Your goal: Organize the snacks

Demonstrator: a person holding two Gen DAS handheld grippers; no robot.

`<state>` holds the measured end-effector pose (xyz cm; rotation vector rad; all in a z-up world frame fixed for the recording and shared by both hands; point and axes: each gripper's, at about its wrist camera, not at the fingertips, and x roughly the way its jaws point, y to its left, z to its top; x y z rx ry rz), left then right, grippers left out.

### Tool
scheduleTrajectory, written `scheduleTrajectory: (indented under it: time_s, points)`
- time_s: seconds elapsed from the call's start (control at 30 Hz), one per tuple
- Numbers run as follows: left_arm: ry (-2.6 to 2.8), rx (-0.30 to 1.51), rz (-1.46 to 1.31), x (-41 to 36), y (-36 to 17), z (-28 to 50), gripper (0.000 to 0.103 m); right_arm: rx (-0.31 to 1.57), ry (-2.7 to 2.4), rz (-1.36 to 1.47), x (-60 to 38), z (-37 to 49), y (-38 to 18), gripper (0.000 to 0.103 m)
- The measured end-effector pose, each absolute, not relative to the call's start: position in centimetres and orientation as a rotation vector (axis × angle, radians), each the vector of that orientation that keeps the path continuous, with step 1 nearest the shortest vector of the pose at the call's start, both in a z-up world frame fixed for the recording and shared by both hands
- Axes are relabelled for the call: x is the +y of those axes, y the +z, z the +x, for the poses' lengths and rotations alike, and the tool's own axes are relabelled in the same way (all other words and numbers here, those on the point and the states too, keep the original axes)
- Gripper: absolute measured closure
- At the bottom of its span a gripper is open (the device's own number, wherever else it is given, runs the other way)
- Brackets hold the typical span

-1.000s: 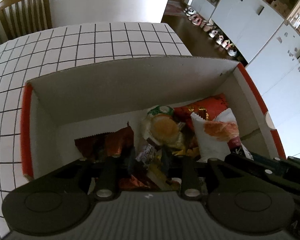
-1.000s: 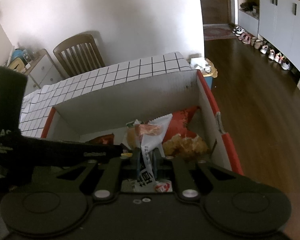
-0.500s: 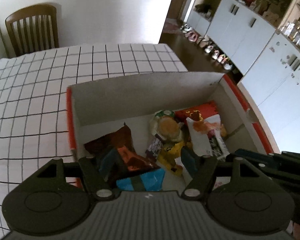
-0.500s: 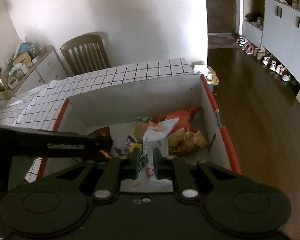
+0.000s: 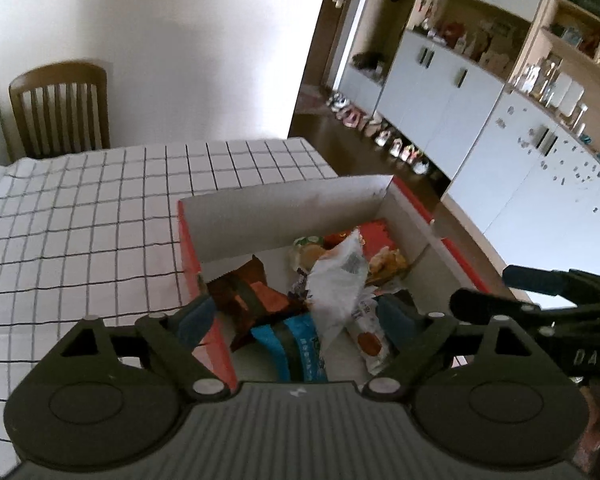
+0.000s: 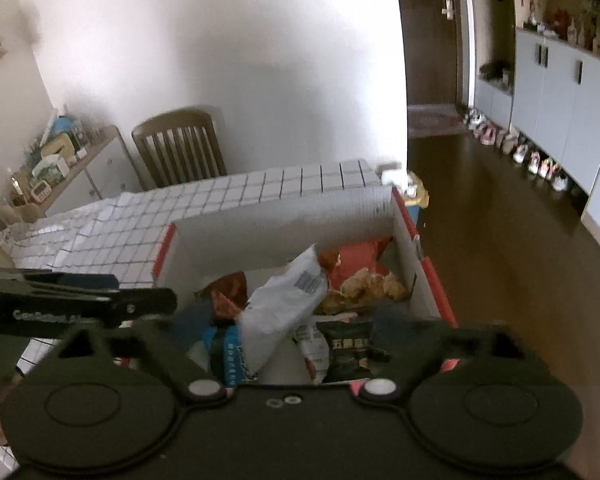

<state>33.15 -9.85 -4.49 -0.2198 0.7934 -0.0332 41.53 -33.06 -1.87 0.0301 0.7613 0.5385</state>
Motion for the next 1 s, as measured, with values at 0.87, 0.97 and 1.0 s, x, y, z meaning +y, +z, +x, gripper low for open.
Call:
scheduleTrajectory:
  time_s: [0.87,0.97,1.0]
  points:
    - [-0.019,0.675,-0.181,-9.0,-1.4,23.2,0.000,0.612,0.534,0.102,-34.1,32.9,1.0,0.000]
    - [-0.017,0.679,-0.182,-8.9,-1.7,22.9,0.000,0.611,0.543,0.091,-33.8,32.4,0.9,0.000]
    - [-0.014,0.684,-0.184,-8.9,-1.8,22.9,0.000,0.611,0.546,0.089,-33.7,32.3,0.9,0.000]
